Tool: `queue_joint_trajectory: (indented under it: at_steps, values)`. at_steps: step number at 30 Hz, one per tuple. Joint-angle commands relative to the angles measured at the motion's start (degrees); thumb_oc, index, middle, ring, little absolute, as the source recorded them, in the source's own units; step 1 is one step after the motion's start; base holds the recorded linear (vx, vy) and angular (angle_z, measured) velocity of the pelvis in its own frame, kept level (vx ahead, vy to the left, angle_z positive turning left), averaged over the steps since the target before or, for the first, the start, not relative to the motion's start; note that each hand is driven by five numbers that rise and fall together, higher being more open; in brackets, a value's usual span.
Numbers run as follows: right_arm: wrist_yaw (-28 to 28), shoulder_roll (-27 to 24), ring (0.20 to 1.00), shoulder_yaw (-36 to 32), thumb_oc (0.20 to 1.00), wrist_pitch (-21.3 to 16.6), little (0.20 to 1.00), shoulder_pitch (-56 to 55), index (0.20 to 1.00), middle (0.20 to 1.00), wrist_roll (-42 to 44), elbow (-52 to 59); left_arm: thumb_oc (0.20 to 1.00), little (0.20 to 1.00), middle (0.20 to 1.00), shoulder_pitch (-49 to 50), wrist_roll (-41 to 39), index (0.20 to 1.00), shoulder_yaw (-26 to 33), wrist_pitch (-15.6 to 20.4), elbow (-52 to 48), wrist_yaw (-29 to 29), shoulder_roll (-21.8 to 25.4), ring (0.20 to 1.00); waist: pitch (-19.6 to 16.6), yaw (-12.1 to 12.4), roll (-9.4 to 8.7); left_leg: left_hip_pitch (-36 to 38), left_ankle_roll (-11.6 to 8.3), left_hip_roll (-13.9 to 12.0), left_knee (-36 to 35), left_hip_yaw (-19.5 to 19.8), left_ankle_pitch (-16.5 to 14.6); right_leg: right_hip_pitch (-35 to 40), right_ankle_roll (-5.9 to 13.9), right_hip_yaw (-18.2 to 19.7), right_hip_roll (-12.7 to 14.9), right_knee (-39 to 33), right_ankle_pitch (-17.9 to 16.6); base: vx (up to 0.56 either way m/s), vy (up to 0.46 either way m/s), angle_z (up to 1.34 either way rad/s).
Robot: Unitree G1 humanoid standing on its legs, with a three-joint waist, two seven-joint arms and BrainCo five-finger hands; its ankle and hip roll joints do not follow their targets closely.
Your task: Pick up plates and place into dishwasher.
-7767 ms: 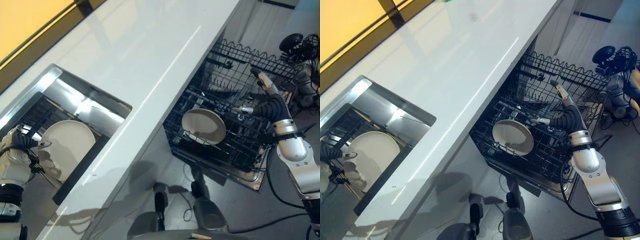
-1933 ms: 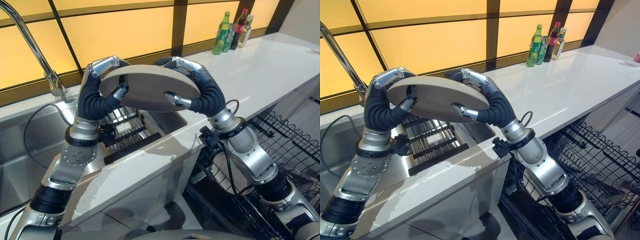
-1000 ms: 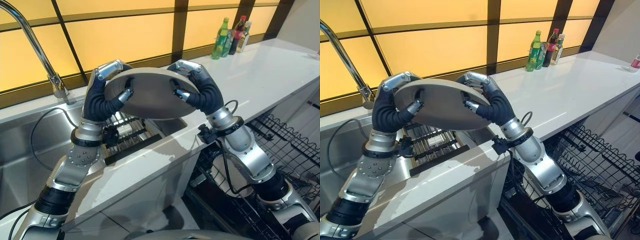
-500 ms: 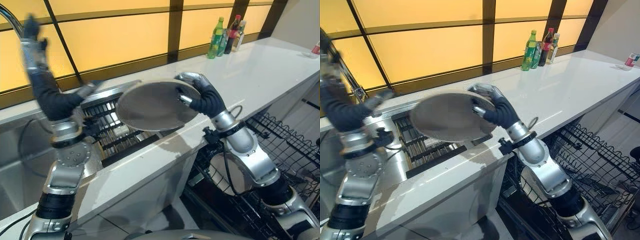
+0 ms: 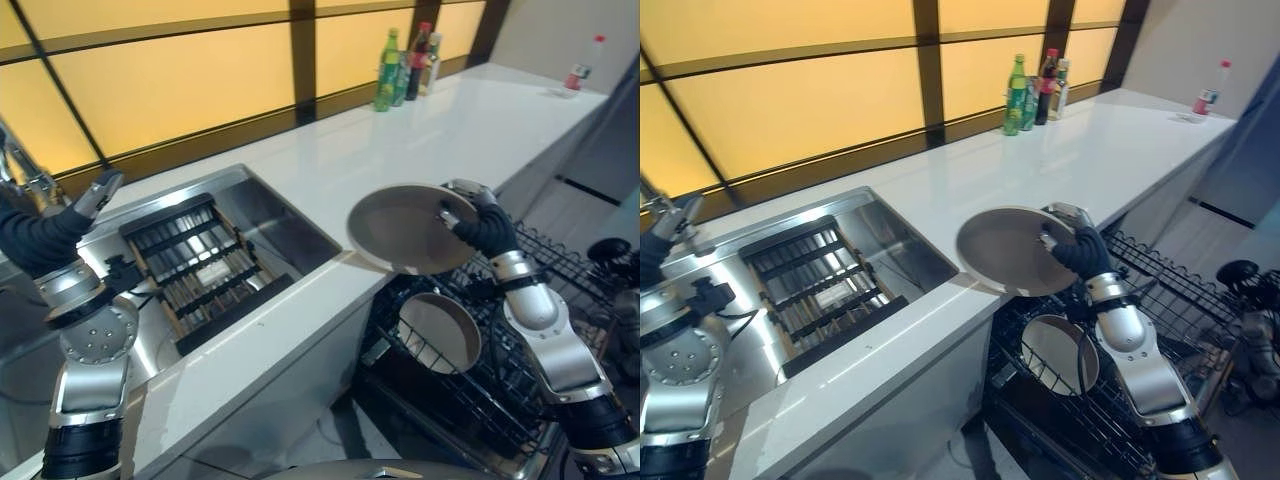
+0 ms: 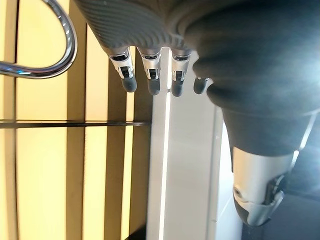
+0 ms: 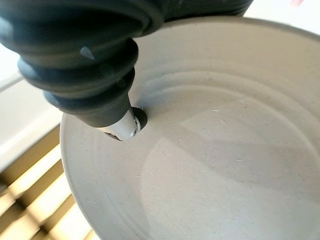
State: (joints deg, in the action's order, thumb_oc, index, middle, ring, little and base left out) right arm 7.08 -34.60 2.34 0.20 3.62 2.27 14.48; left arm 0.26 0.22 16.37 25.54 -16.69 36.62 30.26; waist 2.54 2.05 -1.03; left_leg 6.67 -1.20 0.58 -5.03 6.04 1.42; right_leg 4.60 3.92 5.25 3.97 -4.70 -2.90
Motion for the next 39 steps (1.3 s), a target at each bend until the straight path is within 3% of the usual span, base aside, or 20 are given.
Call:
queue_joint_trajectory:
  at_steps: [1, 4, 10, 15, 18, 22, 23, 24, 25, 29, 34, 39]
  values:
    - [3.08, -1.33, 0.2, -3.58, 0.2, -4.74, 0.2, 1.64, 0.2, 0.2, -1.51, 0.75, 1.0, 1.0, 1.0, 0.51, -2.79, 1.0, 1.88, 0.05, 2.84, -0.63, 3.44, 1.0, -0.5, -2.33, -0.85, -0.49, 4.59, 2.44, 0.57, 0.4, -0.66, -3.82, 0.62, 0.24, -0.23, 9.94, -0.5, 0.01, -0.044, -0.31]
    - [4.8, -0.79, 0.2, -5.53, 0.2, -5.96, 0.2, -0.38, 0.2, 0.2, -2.74, -1.51, 1.0, 1.0, 1.0, 0.38, -3.13, 1.0, 2.08, -0.1, 3.77, -1.34, 3.48, 1.0, 1.16, -3.55, -1.09, -0.58, 5.2, 2.96, 0.65, 1.69, 0.0, -6.61, 0.69, 1.81, -1.48, 14.97, -1.67, 0.03, -0.131, -0.2]
    - [8.7, -1.02, 0.2, -9.9, 0.2, -5.29, 0.2, -3.23, 0.2, 0.2, -3.45, -4.24, 1.0, 1.0, 1.0, 0.43, -3.42, 1.0, 3.09, -1.91, 4.49, -4.66, 3.34, 1.0, 2.37, -4.24, -1.07, -2.18, 4.67, 3.05, 1.94, 4.56, 0.21, -6.02, 0.02, 3.33, -2.23, 13.52, 0.5, 0.09, -0.269, 0.04]
    - [16.73, -2.56, 0.2, -6.65, 0.2, -5.98, 0.2, 4.14, 0.2, 0.2, -5.61, -8.89, 1.0, 1.0, 1.0, -5.79, -3.62, 1.0, -2.08, -1.51, 8.8, 2.66, 4.6, 1.0, 6.93, -4.79, 1.14, -7.03, 2.67, 0.55, 4.33, 5.07, -0.3, -11.6, 1.96, 6.83, 0.72, 11.16, -1.63, -0.16, -0.382, 0.04]
    - [16.42, -2.19, 0.2, -5.1, 0.2, -5.63, 0.2, 10.83, 0.2, 0.2, -6.24, -13.09, 1.0, 1.0, 1.0, -6.85, -6.17, 1.0, -1.52, -2.13, 9.07, 4.91, 4.36, 1.0, 9.52, -3.66, 1.45, -8.37, 0.3, -3.45, 4.41, 2.75, -0.86, -12.08, 1.39, 3.63, 1.41, 7.74, -2.05, -0.13, -0.371, -0.11]
    - [16.43, -2.19, 0.2, -5.05, 0.2, -5.64, 0.2, 10.92, 0.2, 0.2, -6.24, -13.13, 1.0, 1.0, 1.0, -6.85, -6.2, 1.0, -1.45, -2.14, 9.07, 4.88, 4.36, 1.0, 9.48, -3.67, 1.45, -8.52, 0.28, -3.46, 4.51, 2.72, -0.88, -12.17, 1.39, 3.67, 1.38, 7.67, -2.17, 0.0, -0.066, -0.19]
    - [16.24, -2.69, 0.2, -5.25, 0.2, -5.31, 0.2, 10.93, 0.2, 0.2, -5.93, -12.88, 1.0, 1.0, 1.0, -6.29, -6.84, 1.0, -1.38, -2.22, 8.5, 5.16, 4.21, 1.0, 10.13, -3.39, 1.12, -9.48, -0.13, -4.3, 5.73, 2.83, -0.48, -12.24, 1.05, 3.43, 0.57, 8.28, -1.68, 0.05, -0.64, -0.02]
    - [17.78, -3.45, 0.2, -7.08, 0.2, -4.95, 0.2, 8.14, 0.2, 0.2, -5.76, -11.94, 1.0, 1.0, 1.0, -4.93, -7.68, 1.0, -0.46, -2.71, 6.67, 2.65, 3.24, 1.0, 11.97, -2.23, -0.5, -12.79, -1.36, -7.19, 10.77, 1.63, 0.61, -11.62, -1.05, 0.31, -1.22, 10.23, 0.02, 0.09, -0.932, 0.04]
    - [20.65, -3.38, 0.2, -7.65, 0.2, -5.85, 0.2, 6.46, 0.2, 0.2, -6.77, -13.2, 1.0, 1.0, 1.0, -4.79, -7.81, 1.0, -1.03, -2.0, 6.6, 0.92, 3.01, 1.0, 11.65, -2.32, -0.86, -13.83, -1.01, -7.25, 12.86, -1.13, -0.24, -11.05, -2.17, -2.84, -1.65, 9.7, 0.86, 0.1, -0.85, 0.4]
    - [22.87, -3.74, 0.2, -8.24, 0.2, -5.5, 0.2, 5.43, 0.2, 0.2, -9.5, -15.58, 1.0, 1.0, 1.0, -5.98, -8.78, 1.0, -1.76, -1.44, 7.76, -0.93, 3.85, 1.0, 10.68, -3.72, 0.11, -14.92, -2.07, -7.81, 11.62, -4.27, 1.34, -11.01, -2.89, -5.37, -2.7, 8.78, 1.21, 0.03, -0.186, 0.82]
    - [26.59, -6.2, 0.2, -9.39, 0.2, -4.79, 0.2, 5.92, 0.2, 0.2, -11.82, -19.6, 1.0, 1.0, 1.0, -6.6, -9.05, 1.0, -2.31, -1.72, 9.07, -1.16, 4.23, 1.0, 11.43, -3.91, 0.92, -16.42, -3.5, -8.43, 11.09, -3.14, 3.46, -12.18, -3.03, -5.75, -3.15, 9.28, 1.73, -0.02, -0.075, 0.26]
    - [35.7, -9.02, 0.2, -7.94, 0.2, -3.19, 0.2, 12.73, 0.2, 0.2, -14.87, -25.76, 1.0, 1.0, 1.0, -10.21, -7.91, 1.0, -4.73, -0.72, 11.13, 1.85, 5.23, 1.0, 14.81, -4.04, 2.63, -19.81, -3.88, -8.08, 11.23, -2.16, 4.29, -16.31, -3.23, -5.54, -3.38, 10.72, 1.35, -0.14, -0.042, 0.11]
